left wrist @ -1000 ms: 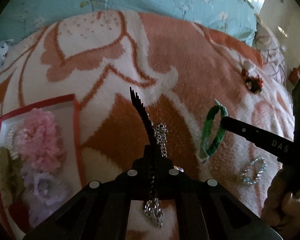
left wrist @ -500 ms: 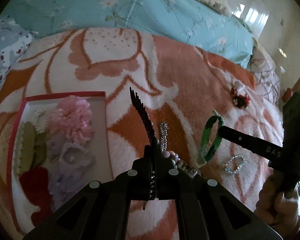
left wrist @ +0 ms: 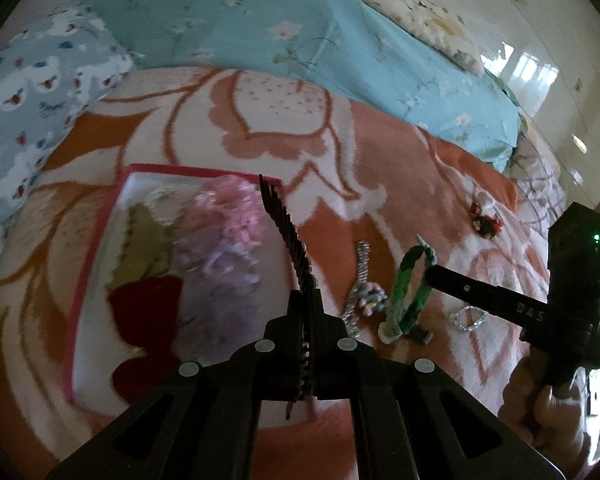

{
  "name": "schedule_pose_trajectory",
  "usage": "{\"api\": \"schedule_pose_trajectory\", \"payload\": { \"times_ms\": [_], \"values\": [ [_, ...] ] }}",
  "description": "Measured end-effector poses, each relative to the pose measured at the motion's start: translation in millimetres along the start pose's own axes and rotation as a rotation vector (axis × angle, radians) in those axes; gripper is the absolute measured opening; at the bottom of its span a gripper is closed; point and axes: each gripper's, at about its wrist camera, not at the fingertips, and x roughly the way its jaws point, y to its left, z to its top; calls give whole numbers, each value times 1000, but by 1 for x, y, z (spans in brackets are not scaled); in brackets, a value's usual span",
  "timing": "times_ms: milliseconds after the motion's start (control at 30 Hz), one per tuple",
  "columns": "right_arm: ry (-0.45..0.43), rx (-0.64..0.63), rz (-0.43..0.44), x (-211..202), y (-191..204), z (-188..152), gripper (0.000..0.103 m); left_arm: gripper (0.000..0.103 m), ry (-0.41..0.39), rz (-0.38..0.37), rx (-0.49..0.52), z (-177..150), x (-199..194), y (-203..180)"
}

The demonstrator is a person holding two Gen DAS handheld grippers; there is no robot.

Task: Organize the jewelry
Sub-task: 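Carry the black comb and green scrunchie into the white box and release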

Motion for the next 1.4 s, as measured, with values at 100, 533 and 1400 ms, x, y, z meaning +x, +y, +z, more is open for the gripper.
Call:
{"api": "schedule_pose_trajectory", "payload": {
  "times_ms": [100, 533, 1400],
  "values": [
    [17, -26, 15, 7, 15, -6, 9, 1, -12, 16, -23, -6, -16, 14],
    [91, -114, 75, 31, 66, -28, 9, 2, -32, 77, -94, -31, -57, 57],
    [241, -163, 5, 109, 70, -54, 10, 4, 45, 118, -229, -44, -1, 115]
  ]
}}
